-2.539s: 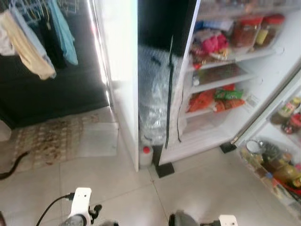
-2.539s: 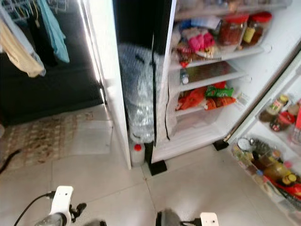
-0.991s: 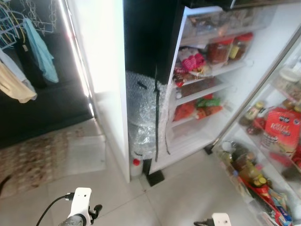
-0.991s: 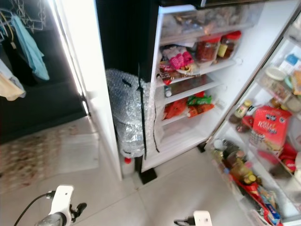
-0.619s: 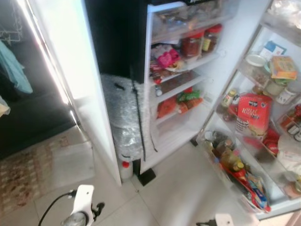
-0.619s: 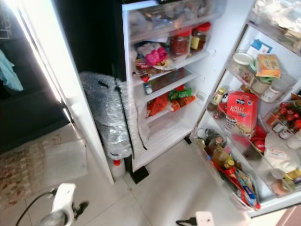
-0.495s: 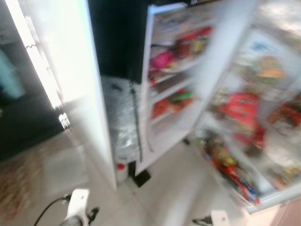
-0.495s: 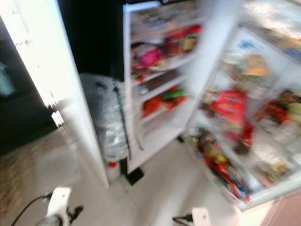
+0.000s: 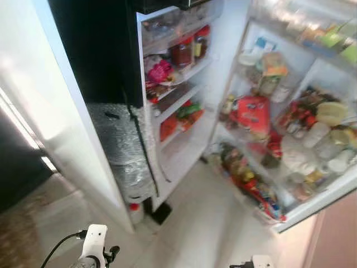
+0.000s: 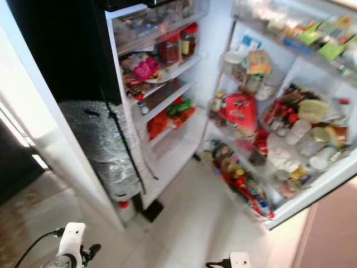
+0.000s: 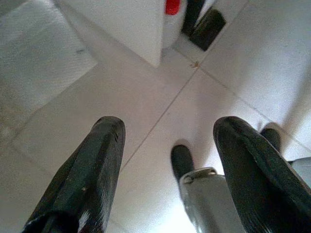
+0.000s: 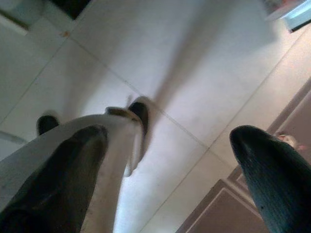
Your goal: Restocking fridge
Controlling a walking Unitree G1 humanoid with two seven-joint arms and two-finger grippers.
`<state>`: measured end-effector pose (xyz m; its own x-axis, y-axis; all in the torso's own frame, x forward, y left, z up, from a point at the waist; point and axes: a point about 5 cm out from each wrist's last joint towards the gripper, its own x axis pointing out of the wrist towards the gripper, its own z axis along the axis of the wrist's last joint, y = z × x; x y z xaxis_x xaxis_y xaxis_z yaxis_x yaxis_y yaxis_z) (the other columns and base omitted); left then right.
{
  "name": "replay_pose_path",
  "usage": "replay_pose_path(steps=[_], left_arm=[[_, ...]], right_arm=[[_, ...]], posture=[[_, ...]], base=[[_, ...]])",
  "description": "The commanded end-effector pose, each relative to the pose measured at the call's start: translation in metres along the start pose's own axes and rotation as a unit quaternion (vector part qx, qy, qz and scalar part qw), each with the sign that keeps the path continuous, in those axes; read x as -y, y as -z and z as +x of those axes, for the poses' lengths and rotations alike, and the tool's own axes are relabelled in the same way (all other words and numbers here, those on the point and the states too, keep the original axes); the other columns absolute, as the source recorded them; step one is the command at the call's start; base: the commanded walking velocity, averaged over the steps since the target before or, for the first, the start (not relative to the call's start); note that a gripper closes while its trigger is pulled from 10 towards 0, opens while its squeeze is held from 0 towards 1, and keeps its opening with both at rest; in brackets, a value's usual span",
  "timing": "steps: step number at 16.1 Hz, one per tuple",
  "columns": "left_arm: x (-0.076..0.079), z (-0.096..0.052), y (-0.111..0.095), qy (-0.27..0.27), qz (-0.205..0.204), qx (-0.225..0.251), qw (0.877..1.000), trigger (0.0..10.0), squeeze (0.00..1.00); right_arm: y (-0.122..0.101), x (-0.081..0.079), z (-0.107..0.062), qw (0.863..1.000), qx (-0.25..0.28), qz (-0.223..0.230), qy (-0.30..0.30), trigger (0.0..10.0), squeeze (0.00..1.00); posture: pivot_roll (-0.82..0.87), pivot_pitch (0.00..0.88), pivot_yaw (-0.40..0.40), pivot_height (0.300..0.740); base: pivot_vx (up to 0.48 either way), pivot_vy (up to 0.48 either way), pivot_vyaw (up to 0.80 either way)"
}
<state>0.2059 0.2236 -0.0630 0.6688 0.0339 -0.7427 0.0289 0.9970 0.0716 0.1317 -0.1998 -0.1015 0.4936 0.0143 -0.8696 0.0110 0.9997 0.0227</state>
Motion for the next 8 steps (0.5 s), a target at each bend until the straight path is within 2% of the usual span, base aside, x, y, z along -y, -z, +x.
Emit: replay_pose_path(steps=[1, 5, 7, 8], left_arm=[[0.0037, 0.0002, 0.0024, 0.006, 0.009, -0.006, 1.000, 10.0, 0.00], [0.0034, 0.0001, 0.0035, 0.005, 0.014, -0.011, 1.000, 10.0, 0.00], [0.0034, 0.0000, 0.0037, 0.005, 0.014, -0.011, 1.000, 10.0, 0.00], [0.0033, 0.0000, 0.0037, 0.005, 0.017, -0.012, 1.000, 10.0, 0.00]], right_arm=[[0.0027, 0.0028, -0.0009, 1.000, -0.004, 0.002, 0.005, 10.0, 0.00], [0.0024, 0.0034, -0.0012, 1.000, 0.004, 0.005, 0.014, 10.0, 0.00], [0.0051, 0.0057, -0.0020, 0.997, 0.010, 0.052, 0.050, 10.0, 0.00], [0.0092, 0.0072, -0.0028, 0.992, 0.007, 0.098, 0.085, 10.0, 0.00]], posture=[[-0.04, 0.058, -0.027, 0.740], [-0.05, 0.047, -0.025, 0.740], [-0.05, 0.039, -0.024, 0.740], [-0.06, 0.037, -0.022, 0.740]], base=[[0.000, 0.000, 0.00], [0.000, 0.000, 0.00], [0.000, 0.000, 0.00], [0.000, 0.000, 0.00]])
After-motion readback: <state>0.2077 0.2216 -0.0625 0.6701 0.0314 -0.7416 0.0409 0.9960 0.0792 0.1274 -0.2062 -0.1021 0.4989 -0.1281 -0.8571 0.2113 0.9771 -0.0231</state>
